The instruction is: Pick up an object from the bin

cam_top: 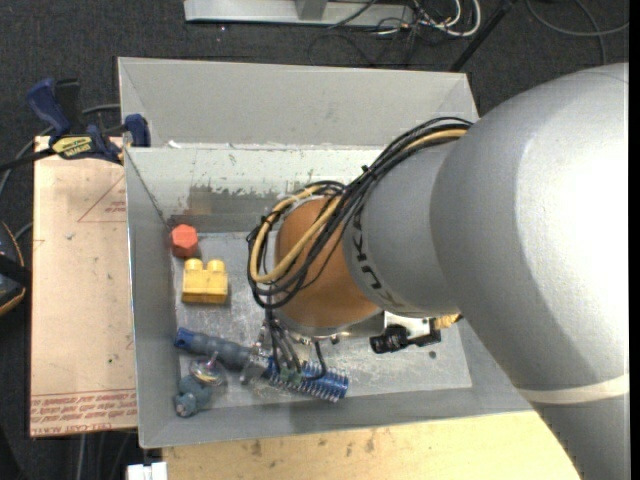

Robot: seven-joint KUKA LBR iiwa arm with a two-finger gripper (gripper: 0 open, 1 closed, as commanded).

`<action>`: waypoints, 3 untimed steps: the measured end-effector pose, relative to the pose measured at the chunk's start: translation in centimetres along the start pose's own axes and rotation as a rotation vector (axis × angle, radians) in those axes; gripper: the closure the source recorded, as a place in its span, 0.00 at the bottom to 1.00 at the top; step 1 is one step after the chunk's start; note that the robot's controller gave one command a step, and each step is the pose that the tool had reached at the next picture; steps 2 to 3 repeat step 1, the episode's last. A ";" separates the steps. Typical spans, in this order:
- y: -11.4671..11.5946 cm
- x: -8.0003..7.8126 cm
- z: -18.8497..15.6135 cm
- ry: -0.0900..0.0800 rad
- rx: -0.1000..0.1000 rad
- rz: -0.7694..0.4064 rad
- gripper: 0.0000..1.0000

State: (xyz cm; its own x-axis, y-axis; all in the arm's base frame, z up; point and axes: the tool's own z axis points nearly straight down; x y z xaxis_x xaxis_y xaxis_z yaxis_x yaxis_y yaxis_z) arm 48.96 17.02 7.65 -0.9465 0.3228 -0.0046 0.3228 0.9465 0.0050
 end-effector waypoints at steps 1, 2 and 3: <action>1.1 -0.1 -15.5 0.000 0.000 -0.064 1.00; 1.1 -0.1 -15.5 0.000 0.000 -0.064 1.00; 1.1 -0.1 -15.5 0.000 0.000 -0.064 1.00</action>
Offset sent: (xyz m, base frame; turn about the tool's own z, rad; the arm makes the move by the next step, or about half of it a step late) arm 0.0028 0.0093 0.1520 -0.0630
